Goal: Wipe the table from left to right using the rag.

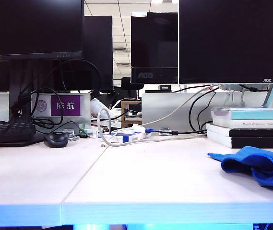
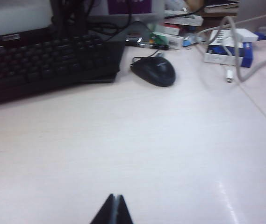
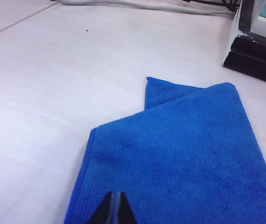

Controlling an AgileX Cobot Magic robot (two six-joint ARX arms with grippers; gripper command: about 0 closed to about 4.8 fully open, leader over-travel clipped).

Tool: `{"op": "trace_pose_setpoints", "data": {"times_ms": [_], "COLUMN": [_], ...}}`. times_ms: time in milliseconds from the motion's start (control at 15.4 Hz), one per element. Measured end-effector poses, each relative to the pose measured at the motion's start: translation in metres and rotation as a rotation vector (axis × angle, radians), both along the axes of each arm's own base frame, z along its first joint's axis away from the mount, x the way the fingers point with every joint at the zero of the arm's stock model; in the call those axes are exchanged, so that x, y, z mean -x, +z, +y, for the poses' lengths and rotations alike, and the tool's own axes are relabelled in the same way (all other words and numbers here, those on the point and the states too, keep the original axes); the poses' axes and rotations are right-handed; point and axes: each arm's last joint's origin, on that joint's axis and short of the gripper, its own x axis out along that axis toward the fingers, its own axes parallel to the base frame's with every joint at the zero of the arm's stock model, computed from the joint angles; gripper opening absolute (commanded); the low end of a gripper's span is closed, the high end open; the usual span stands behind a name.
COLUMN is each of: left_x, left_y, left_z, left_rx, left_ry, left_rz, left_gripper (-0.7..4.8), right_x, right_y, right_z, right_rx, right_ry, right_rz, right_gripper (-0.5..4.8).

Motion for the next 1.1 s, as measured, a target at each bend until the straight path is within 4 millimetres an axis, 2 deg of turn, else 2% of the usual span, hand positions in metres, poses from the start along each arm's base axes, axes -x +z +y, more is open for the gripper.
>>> {"op": "trace_pose_setpoints", "data": {"times_ms": [583, 842, 1101], "left_x": [0.000, 0.000, 0.000], "left_y": [0.000, 0.000, 0.000], "left_z": [0.000, 0.000, 0.000], "left_rx": [-0.001, -0.001, -0.001], "left_ry": [0.009, 0.009, 0.009], "left_rz": [0.000, 0.000, 0.000], "left_gripper": [-0.03, -0.03, -0.03], "right_x": [0.000, 0.001, -0.003], "right_y": [0.000, -0.003, 0.003], "right_z": [0.000, -0.011, -0.036], "right_rx": [0.003, 0.015, -0.023], "right_ry": [-0.013, -0.181, -0.392], "right_rz": [-0.004, -0.065, -0.117], "right_gripper": [0.23, 0.23, 0.23]}}
